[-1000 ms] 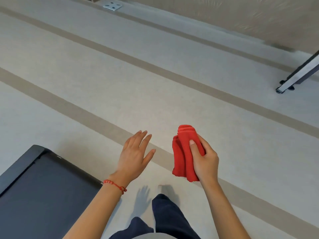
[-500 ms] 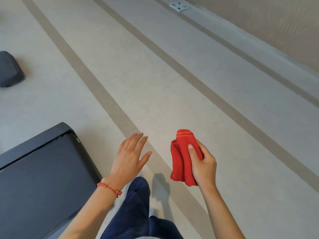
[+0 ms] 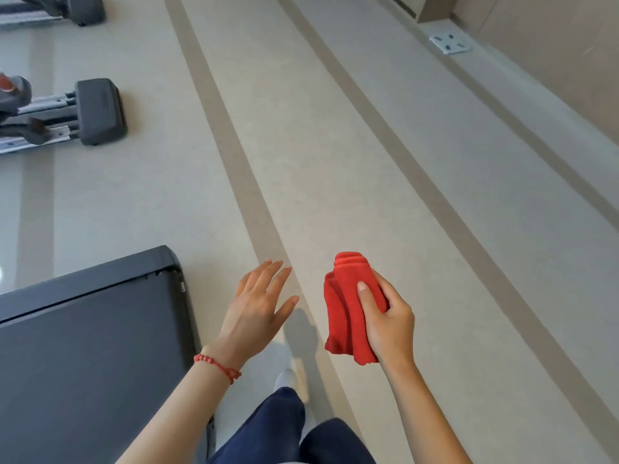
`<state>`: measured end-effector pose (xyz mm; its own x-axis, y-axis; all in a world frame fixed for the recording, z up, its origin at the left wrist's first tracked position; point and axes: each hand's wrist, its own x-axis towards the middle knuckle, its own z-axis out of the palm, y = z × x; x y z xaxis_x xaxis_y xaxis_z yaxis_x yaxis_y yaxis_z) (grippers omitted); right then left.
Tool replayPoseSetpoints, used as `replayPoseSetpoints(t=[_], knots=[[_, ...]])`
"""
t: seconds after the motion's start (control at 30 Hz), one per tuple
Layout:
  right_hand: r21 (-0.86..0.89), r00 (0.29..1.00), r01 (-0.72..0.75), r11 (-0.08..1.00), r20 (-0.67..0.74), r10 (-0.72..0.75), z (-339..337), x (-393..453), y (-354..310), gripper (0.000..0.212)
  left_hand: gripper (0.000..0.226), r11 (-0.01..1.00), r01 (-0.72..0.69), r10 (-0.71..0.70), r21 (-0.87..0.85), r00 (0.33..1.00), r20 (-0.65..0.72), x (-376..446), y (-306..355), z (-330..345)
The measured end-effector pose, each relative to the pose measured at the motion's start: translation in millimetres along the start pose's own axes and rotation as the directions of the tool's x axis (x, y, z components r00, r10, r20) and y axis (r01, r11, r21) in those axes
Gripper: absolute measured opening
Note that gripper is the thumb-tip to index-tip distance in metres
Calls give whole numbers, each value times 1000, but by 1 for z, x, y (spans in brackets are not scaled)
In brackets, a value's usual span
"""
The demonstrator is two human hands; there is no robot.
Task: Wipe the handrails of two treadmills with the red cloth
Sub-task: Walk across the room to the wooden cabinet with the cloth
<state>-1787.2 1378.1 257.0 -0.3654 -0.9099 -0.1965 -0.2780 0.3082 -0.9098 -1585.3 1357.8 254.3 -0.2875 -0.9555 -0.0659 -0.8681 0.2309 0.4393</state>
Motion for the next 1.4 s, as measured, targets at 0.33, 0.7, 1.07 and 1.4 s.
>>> replayPoseSetpoints(t=[0.33, 0.7, 1.07, 1.4], knots=[[-40, 991, 48, 998, 130, -43, 37, 152, -42, 37, 78, 988, 152, -153, -26, 987, -55, 130, -24, -20], [-58, 943, 147, 987, 309, -123, 77, 326, -104, 36, 84, 932, 361, -363, -43, 922, -134, 260, -45, -45], [-10, 913, 166, 986, 379, -150, 182, 448, -159, 27, 77, 912, 406, -410, -63, 892, -190, 383, -135, -89], [-2, 910, 192, 981, 375, -177, 309, 546, -238, 32, 75, 919, 391, -392, -47, 898, -197, 499, -244, -159]])
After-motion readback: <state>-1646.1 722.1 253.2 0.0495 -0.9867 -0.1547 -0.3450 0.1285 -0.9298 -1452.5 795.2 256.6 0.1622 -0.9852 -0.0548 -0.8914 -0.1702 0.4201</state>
